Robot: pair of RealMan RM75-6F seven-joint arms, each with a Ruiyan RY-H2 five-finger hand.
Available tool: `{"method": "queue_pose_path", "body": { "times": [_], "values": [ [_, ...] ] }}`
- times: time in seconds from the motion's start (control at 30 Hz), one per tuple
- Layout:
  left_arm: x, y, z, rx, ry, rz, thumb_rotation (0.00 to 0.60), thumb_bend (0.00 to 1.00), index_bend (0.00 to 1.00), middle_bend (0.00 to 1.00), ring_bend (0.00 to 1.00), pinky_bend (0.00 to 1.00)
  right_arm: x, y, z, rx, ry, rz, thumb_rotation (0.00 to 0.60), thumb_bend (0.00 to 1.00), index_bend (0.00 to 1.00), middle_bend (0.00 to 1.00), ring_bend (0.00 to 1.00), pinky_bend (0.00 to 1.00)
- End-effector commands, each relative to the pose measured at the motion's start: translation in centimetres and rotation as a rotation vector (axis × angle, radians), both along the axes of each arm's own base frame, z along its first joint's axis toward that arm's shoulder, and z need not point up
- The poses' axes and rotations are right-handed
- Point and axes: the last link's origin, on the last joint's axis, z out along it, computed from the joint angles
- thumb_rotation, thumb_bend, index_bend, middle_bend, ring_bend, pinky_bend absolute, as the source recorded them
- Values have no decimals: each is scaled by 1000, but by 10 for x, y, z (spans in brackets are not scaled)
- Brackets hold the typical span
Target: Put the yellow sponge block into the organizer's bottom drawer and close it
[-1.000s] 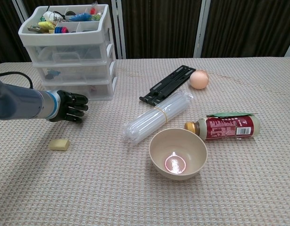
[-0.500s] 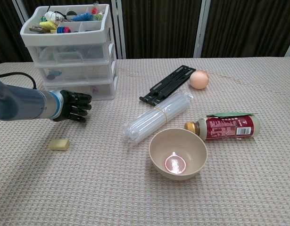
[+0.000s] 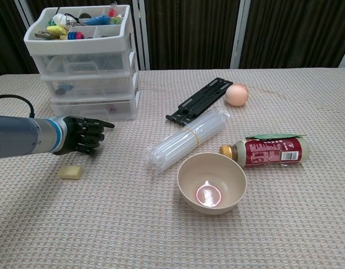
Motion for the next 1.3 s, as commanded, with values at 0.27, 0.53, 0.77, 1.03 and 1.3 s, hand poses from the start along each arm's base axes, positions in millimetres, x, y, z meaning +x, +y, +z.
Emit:
{"method": "queue_pose_path", "body": {
  "times": [0.27, 0.53, 0.77, 1.03, 1.3],
  "values": [
    [-13, -26, 27, 57, 169, -203, 600, 1000, 213, 986, 874, 673, 1, 0, 0, -4, 1, 6, 600, 103, 162, 0, 0, 0],
    [-18, -14, 49, 169, 602, -490, 600, 1000, 188, 987, 874, 673, 1, 1, 0, -5, 4, 6, 600, 102, 162, 0, 0, 0],
    [-28, -4, 54, 153, 887, -606, 600, 1000, 175, 987, 875, 674, 1, 0, 0, -6, 2, 5, 600, 102, 163, 0, 0, 0],
    [-34, 4, 53, 136, 1001, -614, 600, 1000, 175, 987, 875, 675, 1, 0, 0, -4, -1, 2, 600, 103, 163, 0, 0, 0],
    [-36, 7, 52, 133, 1028, -617, 600, 1000, 171, 987, 875, 675, 1, 0, 0, -3, -3, -1, 600, 102, 162, 0, 0, 0]
  ]
}}
